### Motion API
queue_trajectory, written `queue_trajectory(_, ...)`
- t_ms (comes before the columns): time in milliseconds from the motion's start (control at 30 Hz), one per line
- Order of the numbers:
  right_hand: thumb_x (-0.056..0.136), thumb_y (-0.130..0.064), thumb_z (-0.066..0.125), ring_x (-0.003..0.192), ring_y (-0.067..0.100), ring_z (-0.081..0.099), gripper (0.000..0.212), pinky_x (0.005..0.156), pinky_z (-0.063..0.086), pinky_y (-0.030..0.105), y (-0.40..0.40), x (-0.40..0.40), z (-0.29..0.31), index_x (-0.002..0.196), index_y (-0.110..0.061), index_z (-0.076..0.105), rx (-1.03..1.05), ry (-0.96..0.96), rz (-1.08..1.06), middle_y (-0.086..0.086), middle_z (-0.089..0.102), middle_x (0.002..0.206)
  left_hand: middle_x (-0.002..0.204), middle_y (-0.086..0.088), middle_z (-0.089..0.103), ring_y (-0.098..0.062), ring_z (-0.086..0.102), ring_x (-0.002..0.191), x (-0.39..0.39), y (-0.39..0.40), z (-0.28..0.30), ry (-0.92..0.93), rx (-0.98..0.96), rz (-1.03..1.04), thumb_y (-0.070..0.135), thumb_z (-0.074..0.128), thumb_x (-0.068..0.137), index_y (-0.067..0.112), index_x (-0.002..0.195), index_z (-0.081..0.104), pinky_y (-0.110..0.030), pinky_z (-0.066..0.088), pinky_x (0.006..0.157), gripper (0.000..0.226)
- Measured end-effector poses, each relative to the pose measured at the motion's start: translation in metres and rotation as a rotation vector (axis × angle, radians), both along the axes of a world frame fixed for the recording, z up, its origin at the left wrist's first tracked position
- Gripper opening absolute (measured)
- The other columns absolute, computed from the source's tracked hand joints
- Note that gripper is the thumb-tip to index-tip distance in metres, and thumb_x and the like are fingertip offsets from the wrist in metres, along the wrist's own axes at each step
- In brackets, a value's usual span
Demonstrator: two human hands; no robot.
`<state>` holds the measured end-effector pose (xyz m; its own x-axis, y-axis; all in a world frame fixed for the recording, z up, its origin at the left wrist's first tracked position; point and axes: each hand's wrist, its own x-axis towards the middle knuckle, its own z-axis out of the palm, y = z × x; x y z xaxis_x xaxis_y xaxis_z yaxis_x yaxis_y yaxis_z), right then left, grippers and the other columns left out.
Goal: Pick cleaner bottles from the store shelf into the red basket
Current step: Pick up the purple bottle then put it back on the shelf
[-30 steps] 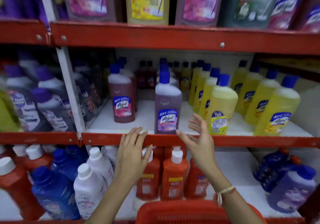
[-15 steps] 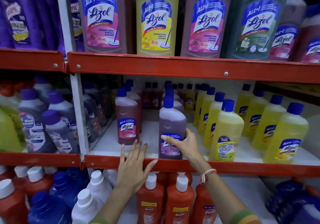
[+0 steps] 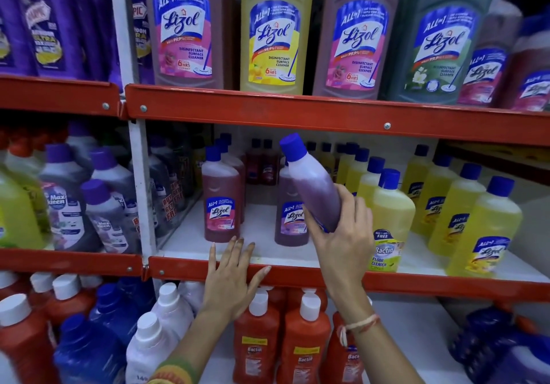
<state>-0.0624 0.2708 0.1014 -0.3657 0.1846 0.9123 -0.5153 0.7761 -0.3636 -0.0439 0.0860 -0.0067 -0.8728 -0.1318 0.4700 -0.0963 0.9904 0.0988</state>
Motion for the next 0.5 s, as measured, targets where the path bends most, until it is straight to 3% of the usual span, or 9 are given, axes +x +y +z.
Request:
queue_trajectory(67,0.072,-0.04,0.079,0.085,0.024,0.059,0.058,0.065,0.047,0.026,0.004,0.004,0.0,0.12,-0.014,0.056,-0.012,-0.01,0.078,0.006,0.065,0.098,0.135,-0.008,0.057,-0.023,0.045,0.132,0.0,0.0,0.0,-0.005,0.002,0.002,0.066,0.01,0.092,0.019,0.133,0.05,-0.047,0.003,0.111,0.074)
queue_trajectory(200,0.064,-0.038,0.085,0.088,0.016,0.064,0.055,0.067,0.057,0.032,0.009,0.013,0.009,0.11,-0.021,0.06,-0.259,-0.16,0.53,-0.002,0.069,0.099,0.134,-0.009,0.058,-0.024,0.046,0.13,0.0,0.0,0.0,0.0,0.002,0.0,0.065,0.012,0.093,0.019,0.132,0.051,-0.047,0.002,0.112,0.073)
queue_trajectory(267,0.057,-0.033,0.089,0.087,0.012,0.067,0.053,0.069,0.059,0.028,0.011,0.017,0.015,0.102,-0.025,0.062,-0.401,-0.271,0.752,-0.003,0.072,0.095,0.133,-0.009,0.059,-0.024,0.047,0.13,-0.001,0.0,-0.001,0.009,0.002,-0.001,0.065,0.012,0.093,0.019,0.131,0.052,-0.048,0.004,0.112,0.072)
queue_trajectory(333,0.051,-0.028,0.091,0.089,0.015,0.071,0.058,0.071,0.06,0.027,0.012,0.015,0.019,0.102,-0.022,0.065,-0.511,-0.393,0.954,-0.001,0.075,0.094,0.133,-0.009,0.059,-0.024,0.048,0.129,-0.001,-0.001,-0.002,0.02,-0.003,0.001,0.065,0.013,0.093,0.019,0.13,0.052,-0.048,0.005,0.112,0.071)
queue_trajectory(433,0.044,-0.026,0.095,0.085,0.025,0.072,0.06,0.073,0.058,0.038,0.009,0.004,0.019,0.097,-0.016,0.069,-0.634,-0.533,1.251,0.005,0.077,0.088,0.132,-0.011,0.059,-0.025,0.049,0.128,-0.003,-0.003,-0.005,0.033,-0.009,-0.004,0.065,0.014,0.092,0.017,0.129,0.053,-0.05,0.008,0.111,0.072)
queue_trajectory(500,0.039,-0.03,0.096,0.08,0.021,0.072,0.059,0.071,0.059,0.036,0.005,-0.001,0.017,0.091,-0.018,0.072,-0.673,-0.605,1.466,0.004,0.076,0.084,0.132,-0.011,0.059,-0.027,0.049,0.127,-0.005,-0.003,-0.006,0.033,-0.013,-0.008,0.064,0.012,0.093,0.015,0.129,0.054,-0.051,0.012,0.11,0.075)
